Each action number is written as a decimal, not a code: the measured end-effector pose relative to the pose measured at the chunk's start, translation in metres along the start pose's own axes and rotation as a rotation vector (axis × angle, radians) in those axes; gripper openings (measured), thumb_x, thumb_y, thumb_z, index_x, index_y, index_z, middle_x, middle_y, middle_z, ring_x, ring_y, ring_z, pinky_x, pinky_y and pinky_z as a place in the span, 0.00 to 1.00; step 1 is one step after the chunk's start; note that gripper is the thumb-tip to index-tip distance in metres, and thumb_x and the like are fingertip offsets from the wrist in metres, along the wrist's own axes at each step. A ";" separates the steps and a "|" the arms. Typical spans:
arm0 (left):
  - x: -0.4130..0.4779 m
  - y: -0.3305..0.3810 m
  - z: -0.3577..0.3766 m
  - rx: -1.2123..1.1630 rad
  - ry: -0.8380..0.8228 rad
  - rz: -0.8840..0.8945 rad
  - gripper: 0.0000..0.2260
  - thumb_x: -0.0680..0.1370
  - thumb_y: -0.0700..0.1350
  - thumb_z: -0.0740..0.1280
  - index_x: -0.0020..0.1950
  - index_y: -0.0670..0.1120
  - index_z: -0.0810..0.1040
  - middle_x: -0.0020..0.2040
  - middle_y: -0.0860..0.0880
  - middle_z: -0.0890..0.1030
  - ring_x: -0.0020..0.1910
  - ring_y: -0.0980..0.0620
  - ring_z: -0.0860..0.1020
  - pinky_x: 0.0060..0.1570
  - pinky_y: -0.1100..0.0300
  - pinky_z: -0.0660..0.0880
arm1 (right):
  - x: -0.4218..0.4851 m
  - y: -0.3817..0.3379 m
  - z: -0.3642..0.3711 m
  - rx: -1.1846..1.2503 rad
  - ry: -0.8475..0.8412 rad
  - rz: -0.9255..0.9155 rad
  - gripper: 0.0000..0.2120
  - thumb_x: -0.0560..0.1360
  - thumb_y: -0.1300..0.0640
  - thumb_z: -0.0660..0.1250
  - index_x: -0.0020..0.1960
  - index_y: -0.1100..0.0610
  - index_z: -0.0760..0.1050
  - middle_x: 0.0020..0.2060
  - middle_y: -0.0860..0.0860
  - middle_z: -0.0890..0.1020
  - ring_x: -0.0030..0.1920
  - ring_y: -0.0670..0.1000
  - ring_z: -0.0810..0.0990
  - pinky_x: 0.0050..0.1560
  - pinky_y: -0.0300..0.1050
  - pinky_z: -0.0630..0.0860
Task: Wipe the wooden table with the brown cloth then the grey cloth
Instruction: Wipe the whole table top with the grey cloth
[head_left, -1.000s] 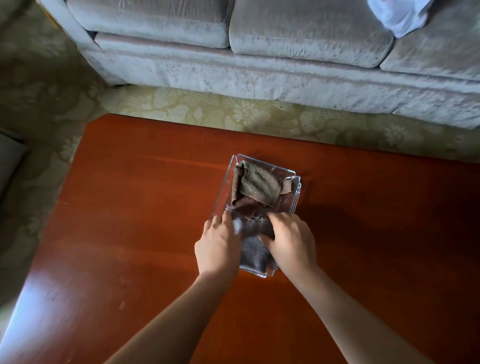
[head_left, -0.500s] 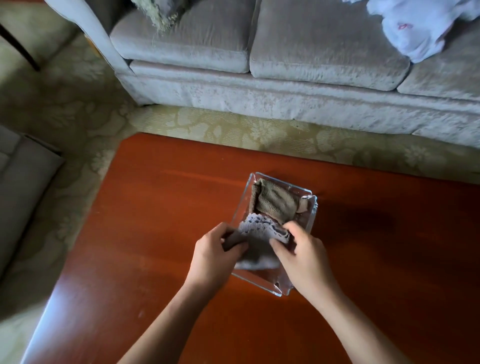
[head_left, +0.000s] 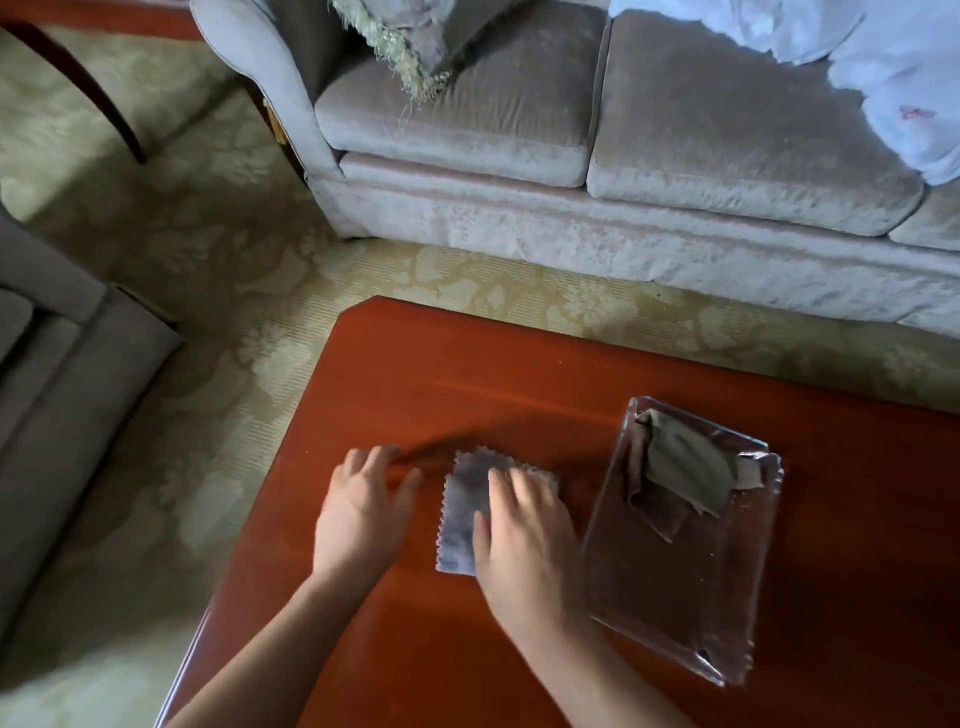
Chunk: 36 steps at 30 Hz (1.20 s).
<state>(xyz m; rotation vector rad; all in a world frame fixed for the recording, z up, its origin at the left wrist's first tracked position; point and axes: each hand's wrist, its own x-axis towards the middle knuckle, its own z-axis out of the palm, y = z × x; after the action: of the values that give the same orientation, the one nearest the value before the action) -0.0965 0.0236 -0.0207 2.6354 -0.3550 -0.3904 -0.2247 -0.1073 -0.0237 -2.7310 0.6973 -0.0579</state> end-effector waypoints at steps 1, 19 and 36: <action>0.009 -0.015 -0.001 0.069 0.052 0.008 0.19 0.78 0.53 0.72 0.68 0.48 0.79 0.64 0.43 0.78 0.65 0.37 0.75 0.60 0.42 0.75 | -0.006 -0.005 0.019 -0.027 -0.082 0.035 0.28 0.81 0.47 0.65 0.75 0.61 0.72 0.71 0.59 0.77 0.72 0.61 0.75 0.71 0.57 0.73; 0.102 -0.089 -0.012 0.051 0.029 -0.243 0.23 0.84 0.65 0.42 0.65 0.53 0.67 0.65 0.43 0.81 0.56 0.31 0.80 0.51 0.44 0.68 | 0.190 0.006 0.048 -0.167 -0.162 0.388 0.31 0.86 0.42 0.42 0.86 0.49 0.40 0.85 0.55 0.42 0.84 0.58 0.37 0.81 0.64 0.38; 0.102 -0.093 -0.024 -0.099 -0.061 -0.273 0.20 0.85 0.60 0.44 0.67 0.53 0.67 0.64 0.43 0.81 0.59 0.34 0.79 0.58 0.43 0.70 | 0.157 0.022 0.045 -0.268 -0.131 0.228 0.38 0.81 0.38 0.41 0.83 0.60 0.56 0.83 0.63 0.53 0.84 0.61 0.50 0.83 0.63 0.46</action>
<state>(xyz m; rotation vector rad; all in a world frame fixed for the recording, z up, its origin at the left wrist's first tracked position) 0.0224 0.0818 -0.0652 2.5829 0.0074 -0.5622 -0.0912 -0.1867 -0.0792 -2.8481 1.0385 0.2839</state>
